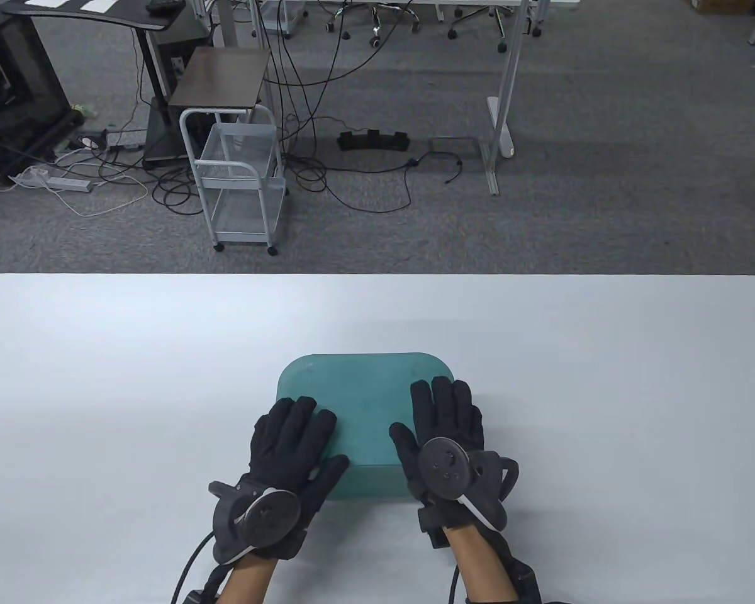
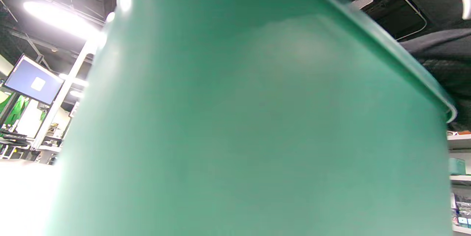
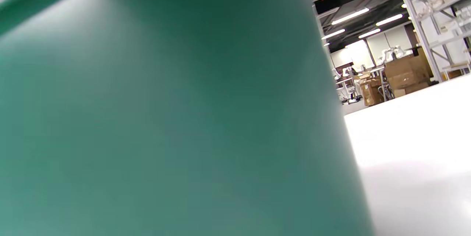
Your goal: Cover the plastic storage box
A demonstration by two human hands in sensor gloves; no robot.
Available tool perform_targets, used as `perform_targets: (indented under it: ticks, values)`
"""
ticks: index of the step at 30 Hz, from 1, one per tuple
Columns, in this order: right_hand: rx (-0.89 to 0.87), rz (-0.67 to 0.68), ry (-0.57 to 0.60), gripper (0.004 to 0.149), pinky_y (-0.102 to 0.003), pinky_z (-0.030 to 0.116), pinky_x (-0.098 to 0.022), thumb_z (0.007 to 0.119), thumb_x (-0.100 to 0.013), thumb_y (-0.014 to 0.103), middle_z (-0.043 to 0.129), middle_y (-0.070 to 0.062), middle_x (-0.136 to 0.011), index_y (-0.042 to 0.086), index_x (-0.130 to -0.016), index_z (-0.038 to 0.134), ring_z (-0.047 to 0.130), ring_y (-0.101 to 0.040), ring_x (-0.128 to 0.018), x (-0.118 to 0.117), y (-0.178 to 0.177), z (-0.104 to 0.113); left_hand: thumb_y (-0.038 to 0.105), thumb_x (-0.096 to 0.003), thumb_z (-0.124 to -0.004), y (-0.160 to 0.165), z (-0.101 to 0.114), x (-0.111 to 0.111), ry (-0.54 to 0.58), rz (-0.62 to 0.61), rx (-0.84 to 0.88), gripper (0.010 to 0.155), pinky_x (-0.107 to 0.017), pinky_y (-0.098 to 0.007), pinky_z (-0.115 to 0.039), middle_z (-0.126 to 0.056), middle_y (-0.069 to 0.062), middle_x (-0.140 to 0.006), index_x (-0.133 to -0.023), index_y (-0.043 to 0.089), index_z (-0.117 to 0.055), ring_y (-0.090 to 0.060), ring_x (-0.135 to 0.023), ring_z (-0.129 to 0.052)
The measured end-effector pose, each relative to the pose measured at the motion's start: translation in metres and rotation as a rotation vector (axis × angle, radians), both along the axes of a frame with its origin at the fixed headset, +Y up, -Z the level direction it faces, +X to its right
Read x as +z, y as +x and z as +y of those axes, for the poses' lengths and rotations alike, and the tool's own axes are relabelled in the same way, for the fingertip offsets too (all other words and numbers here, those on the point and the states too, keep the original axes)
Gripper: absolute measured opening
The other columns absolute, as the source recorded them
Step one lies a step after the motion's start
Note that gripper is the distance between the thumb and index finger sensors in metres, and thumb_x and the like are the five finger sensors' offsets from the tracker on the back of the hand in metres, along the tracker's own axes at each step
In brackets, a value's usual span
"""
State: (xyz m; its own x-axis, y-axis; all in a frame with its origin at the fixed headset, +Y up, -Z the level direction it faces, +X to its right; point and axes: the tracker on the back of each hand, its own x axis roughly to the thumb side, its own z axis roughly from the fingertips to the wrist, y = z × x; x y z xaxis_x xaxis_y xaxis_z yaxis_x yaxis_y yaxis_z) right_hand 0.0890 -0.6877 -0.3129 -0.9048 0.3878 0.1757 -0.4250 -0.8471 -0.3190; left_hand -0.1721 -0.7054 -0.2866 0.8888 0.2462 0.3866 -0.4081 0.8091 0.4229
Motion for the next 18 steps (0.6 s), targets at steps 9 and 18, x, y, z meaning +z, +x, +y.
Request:
perform_targets:
  ticks: [9,18]
  values:
    - [-0.048,-0.002,0.072,0.073,-0.059,0.046,-0.076,0.054,-0.054,0.062,0.047,-0.012,-0.124,0.017,-0.111,0.06,0.038,-0.044,-0.113,0.003,0.0,-0.013,0.073,-0.0518,-0.055,-0.001,-0.007,-0.002,-0.027,-0.007,-0.001,0.068,-0.088,-0.054,-0.033,-0.053,0.004,-0.124,-0.111,0.042,-0.059,-0.031,-0.119,-0.041]
    - [-0.062,-0.008,0.035,0.076,-0.061,0.036,-0.075,0.055,-0.054,0.065,0.041,-0.015,-0.125,0.021,-0.116,0.05,0.027,-0.047,-0.111,0.005,0.004,-0.006,0.068,-0.0529,-0.06,-0.01,-0.004,-0.004,-0.099,-0.064,0.122,0.067,-0.086,-0.058,-0.032,-0.048,0.003,-0.128,-0.114,0.041,-0.057,-0.032,-0.122,-0.035]
